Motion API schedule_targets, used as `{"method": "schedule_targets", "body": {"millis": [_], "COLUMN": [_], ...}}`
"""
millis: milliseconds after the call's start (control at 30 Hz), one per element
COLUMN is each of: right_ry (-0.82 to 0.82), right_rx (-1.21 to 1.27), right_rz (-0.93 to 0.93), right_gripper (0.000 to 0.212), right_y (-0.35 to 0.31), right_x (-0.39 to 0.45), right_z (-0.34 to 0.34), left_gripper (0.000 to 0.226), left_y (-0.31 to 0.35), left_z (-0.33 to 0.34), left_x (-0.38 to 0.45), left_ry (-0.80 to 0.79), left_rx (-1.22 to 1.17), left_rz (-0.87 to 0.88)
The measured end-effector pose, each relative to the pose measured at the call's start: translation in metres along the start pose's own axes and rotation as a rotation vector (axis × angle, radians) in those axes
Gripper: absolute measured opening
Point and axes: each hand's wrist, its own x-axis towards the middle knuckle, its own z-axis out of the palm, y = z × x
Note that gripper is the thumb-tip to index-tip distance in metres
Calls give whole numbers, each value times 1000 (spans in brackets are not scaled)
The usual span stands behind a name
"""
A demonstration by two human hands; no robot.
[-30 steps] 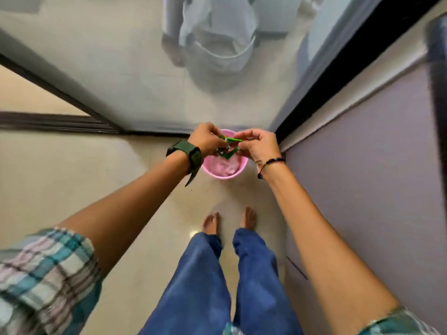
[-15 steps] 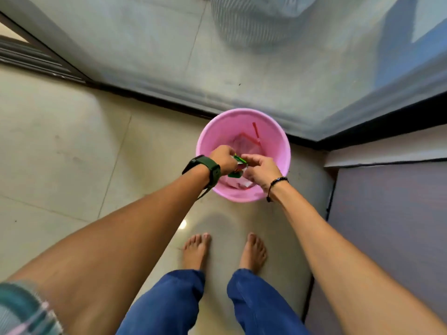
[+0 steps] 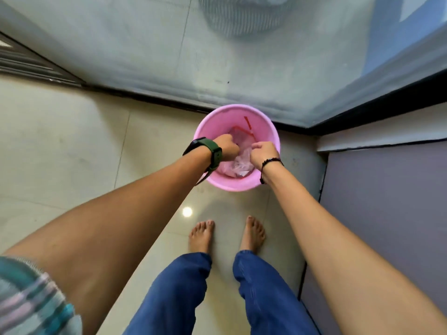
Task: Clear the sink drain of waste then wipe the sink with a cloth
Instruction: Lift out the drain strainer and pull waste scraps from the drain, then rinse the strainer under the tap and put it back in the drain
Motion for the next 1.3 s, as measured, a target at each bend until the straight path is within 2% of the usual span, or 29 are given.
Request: {"method": "schedule_targets", "body": {"millis": [100,133,200,233,333,400,600,700,900,1067,1300], "right_ry": [45,66,102,133,247,345,688,882,1122,1185,1243], "right_rx": [39,82,194,250,467,568,708,829,936,1049,1050], "right_rz": [-18,-28,-46,-67,-138,-221,-502,-504,-334,-195,-1], "right_gripper": [34,35,36,35,38,41,50,49,36,40,45], "right_y": [-20,-28,-43,-53,-79,-93,-79,-38,63,131,199], "right_x": [-51,-73,-123,-150,-239,-301,-468,-518,-558,-565,-583], "right_z": [-34,-48,-80,-98,-153,-195,-294,-339,-390,-399,-397], "left_gripper": [43,45,42,40,49,55,40,43,42,39,31], "left_y": [12,17,47,75,160,193,254,285,336,358,380], "left_z": [-9,-24,-85,-133,-250,-274,-265,-235,-151,-87,-19], "left_x": [-72,-83,-117,-144,-249,-321,-501,-566,-625,-631,-642], "left_ry": [-29,6,2,1,39,89,297,215,-209,-347,-426], "left_rx": [-22,-8,-19,-111,-282,-288,-429,-401,-78,39,158], "left_rz": [75,146,185,184,507,679,1193,1379,1415,1385,1317]}}
